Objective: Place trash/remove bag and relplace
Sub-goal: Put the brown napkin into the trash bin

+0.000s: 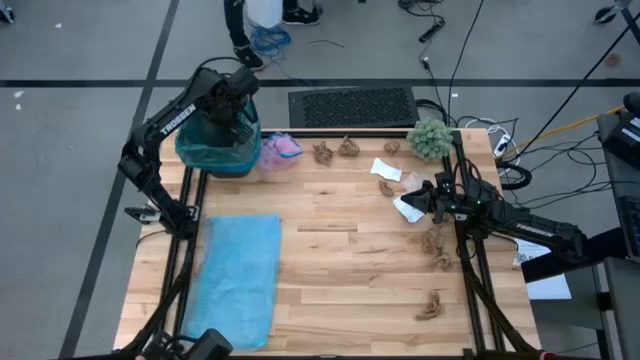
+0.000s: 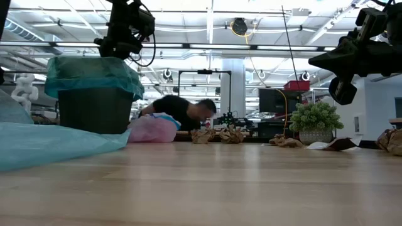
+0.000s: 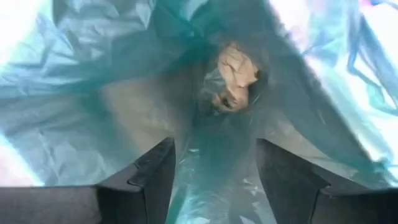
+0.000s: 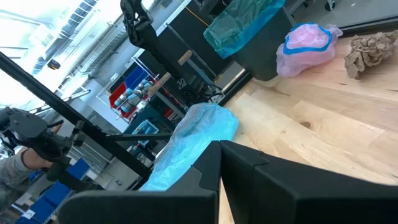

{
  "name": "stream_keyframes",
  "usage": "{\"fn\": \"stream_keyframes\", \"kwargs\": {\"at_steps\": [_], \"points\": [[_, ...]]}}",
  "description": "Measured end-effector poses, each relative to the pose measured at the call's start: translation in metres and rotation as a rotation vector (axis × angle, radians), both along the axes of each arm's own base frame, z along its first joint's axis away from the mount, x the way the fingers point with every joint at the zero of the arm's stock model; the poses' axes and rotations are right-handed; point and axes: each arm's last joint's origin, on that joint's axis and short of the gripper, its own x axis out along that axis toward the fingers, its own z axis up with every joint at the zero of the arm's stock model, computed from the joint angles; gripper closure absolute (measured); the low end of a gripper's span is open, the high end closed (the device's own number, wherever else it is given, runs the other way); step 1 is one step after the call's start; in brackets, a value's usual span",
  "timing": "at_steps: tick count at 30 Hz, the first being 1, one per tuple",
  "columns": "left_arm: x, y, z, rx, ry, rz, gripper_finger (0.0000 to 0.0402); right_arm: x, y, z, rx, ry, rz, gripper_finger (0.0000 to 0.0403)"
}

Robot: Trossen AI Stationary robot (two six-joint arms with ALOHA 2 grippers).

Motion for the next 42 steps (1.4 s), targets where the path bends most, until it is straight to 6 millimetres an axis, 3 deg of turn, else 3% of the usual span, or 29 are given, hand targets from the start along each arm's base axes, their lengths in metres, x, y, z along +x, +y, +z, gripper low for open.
{"fn": "stream_keyframes", "kwargs": {"at_steps": [5, 10, 14, 18, 24, 32, 37, 42], "points": [[0.004, -0.003, 0.024, 0.052, -0.093, -0.021, 0.0180, 0.000, 0.000, 0.000, 0.000, 0.000, 0.000, 0.0403], [0.023, -0.013, 0.056, 0.105, -0.344, -0.119, 0.0180, 0.000, 0.000, 0.000, 0.000, 0.000, 0.000, 0.0403], [0.045, -0.023, 0.076, 0.130, -0.587, -0.252, 0.0180, 0.000, 0.000, 0.000, 0.000, 0.000, 0.001, 0.0403], [0.079, -0.036, 0.078, 0.120, -0.733, -0.408, 0.0180, 0.000, 0.000, 0.000, 0.000, 0.000, 0.000, 0.0403], [0.132, -0.035, 0.045, 0.058, -0.720, -0.482, 0.0180, 0.000, 0.000, 0.000, 0.000, 0.000, 0.000, 0.0403], [0.194, -0.017, -0.035, -0.007, -0.533, -0.526, 0.0180, 0.000, 0.000, 0.000, 0.000, 0.000, 0.000, 0.0403], [0.216, -0.002, -0.078, 0.090, -0.346, -0.628, 0.0180, 0.000, 0.000, 0.000, 0.000, -0.001, 0.001, 0.0403], [0.227, 0.006, -0.105, 0.049, -0.342, -0.666, 0.0180, 0.000, 0.000, 0.000, 0.000, 0.000, 0.000, 0.0403]]}}
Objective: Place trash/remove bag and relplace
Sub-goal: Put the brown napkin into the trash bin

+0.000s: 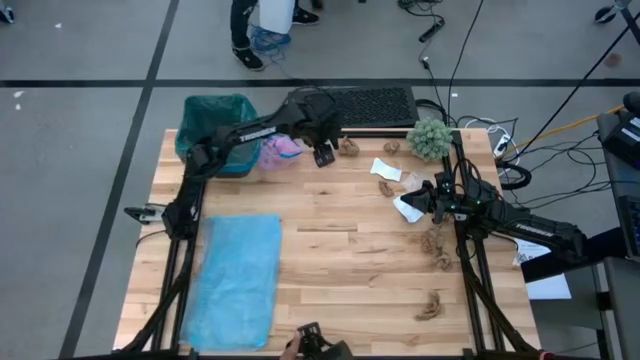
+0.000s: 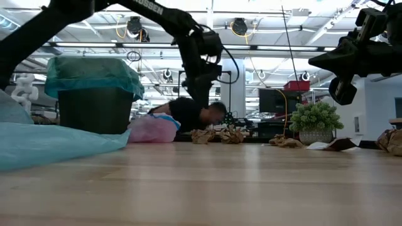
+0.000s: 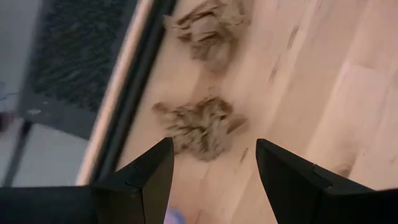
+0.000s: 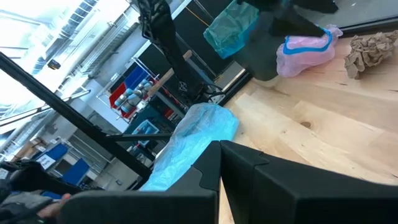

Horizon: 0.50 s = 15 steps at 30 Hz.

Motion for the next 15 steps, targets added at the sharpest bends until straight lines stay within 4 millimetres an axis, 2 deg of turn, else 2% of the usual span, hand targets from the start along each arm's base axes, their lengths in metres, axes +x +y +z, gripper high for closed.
{"fn": "stream_keyframes", "kwargs": {"at_steps": [15], "points": [[0.018, 0.009, -0.053, -0.091, 0.018, -0.015, 0.0180, 0.000, 0.000, 0.000, 0.000, 0.001, 0.000, 0.0403]]}}
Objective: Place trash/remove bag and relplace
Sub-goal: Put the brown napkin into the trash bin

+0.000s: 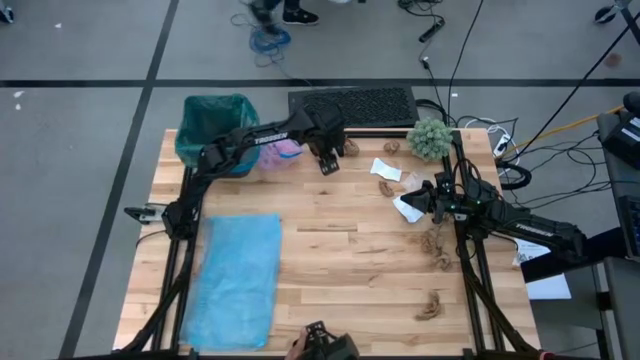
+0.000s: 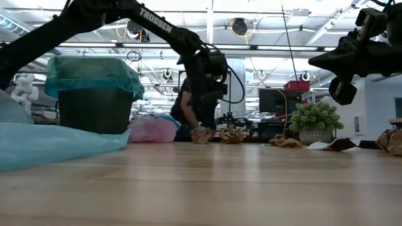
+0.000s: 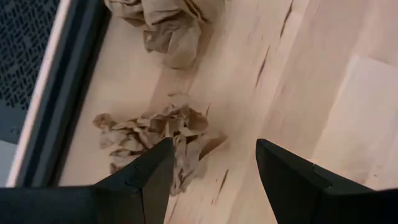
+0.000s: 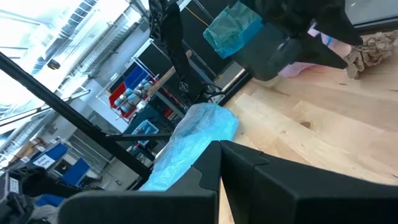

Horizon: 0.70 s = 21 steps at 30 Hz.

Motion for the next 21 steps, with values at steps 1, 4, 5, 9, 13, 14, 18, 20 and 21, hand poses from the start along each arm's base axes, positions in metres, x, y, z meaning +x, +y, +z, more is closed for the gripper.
{"fn": "stream_keyframes", "kwargs": {"at_steps": [1, 4, 5, 9, 13, 14, 18, 20, 21], "points": [[0.000, 0.001, -0.003, -0.003, 0.006, 0.002, 0.0180, 0.000, 0.000, 0.000, 0.000, -0.001, 0.000, 0.0403], [0.002, 0.003, -0.010, -0.011, 0.008, 0.026, 0.0181, 0.000, 0.000, 0.000, 0.000, 0.000, 0.000, 0.0403], [0.001, 0.004, -0.010, -0.011, 0.011, 0.033, 0.0185, 0.000, 0.000, 0.000, 0.000, 0.000, 0.000, 0.0403], [0.002, 0.004, -0.009, -0.004, -0.001, 0.040, 0.0241, 0.000, 0.000, 0.000, 0.000, 0.000, 0.000, 0.0403], [0.002, 0.004, -0.009, -0.006, -0.003, 0.038, 0.0363, 0.000, 0.000, 0.000, 0.000, 0.000, 0.000, 0.0403], [0.002, 0.004, -0.009, -0.017, -0.007, 0.032, 0.0382, 0.000, 0.000, 0.000, 0.000, -0.001, 0.000, 0.0403], [0.000, 0.001, -0.003, -0.045, 0.021, 0.019, 0.0398, 0.000, 0.000, 0.000, 0.000, -0.001, 0.000, 0.0403], [-0.001, 0.000, 0.008, -0.045, 0.024, 0.016, 0.0399, 0.000, 0.000, 0.000, 0.000, -0.001, 0.000, 0.0403], [-0.002, -0.001, 0.014, -0.047, 0.029, 0.015, 0.0400, 0.000, 0.000, 0.000, 0.000, 0.000, 0.000, 0.0403]]}}
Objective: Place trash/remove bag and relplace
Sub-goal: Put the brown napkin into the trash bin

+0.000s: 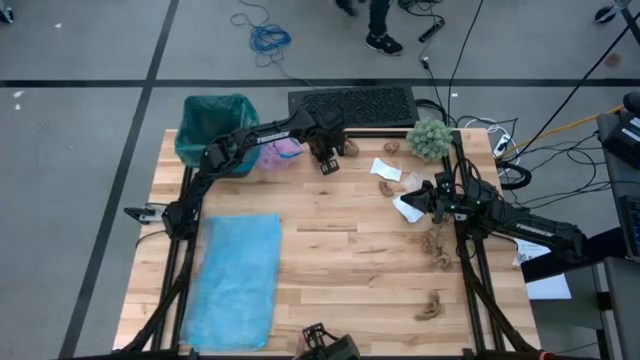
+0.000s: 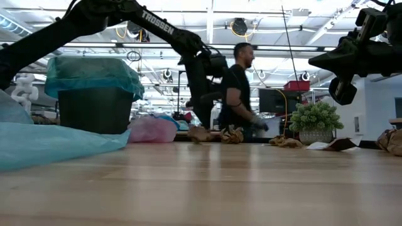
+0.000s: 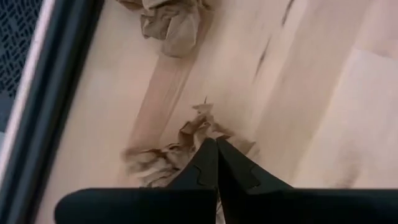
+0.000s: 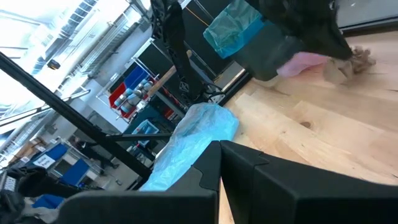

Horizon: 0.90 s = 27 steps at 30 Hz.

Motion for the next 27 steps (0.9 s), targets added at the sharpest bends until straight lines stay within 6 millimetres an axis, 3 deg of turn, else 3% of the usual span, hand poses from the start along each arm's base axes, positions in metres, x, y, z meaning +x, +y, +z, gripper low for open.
{"fn": "stream_keyframes", "kwargs": {"at_steps": [6, 11, 20, 23, 27], "points": [[-0.009, -0.009, 0.066, 0.051, -0.089, -0.003, 0.0400, 0.000, 0.000, 0.000, 0.000, 0.000, 0.000, 0.0403], [-0.038, -0.025, 0.133, 0.159, -0.126, 0.024, 0.0401, 0.000, 0.000, 0.000, 0.000, 0.000, 0.000, 0.0403], [-0.132, -0.066, 0.244, 0.393, -0.259, 0.260, 0.0401, 0.000, 0.000, 0.000, 0.000, 0.000, 0.000, 0.0403], [-0.169, -0.083, 0.267, 0.425, -0.281, 0.376, 0.0401, 0.000, 0.000, 0.000, 0.000, 0.000, 0.000, 0.0403], [-0.210, -0.103, 0.282, 0.458, -0.230, 0.512, 0.0401, 0.000, 0.000, 0.000, 0.000, 0.000, 0.000, 0.0403]]}}
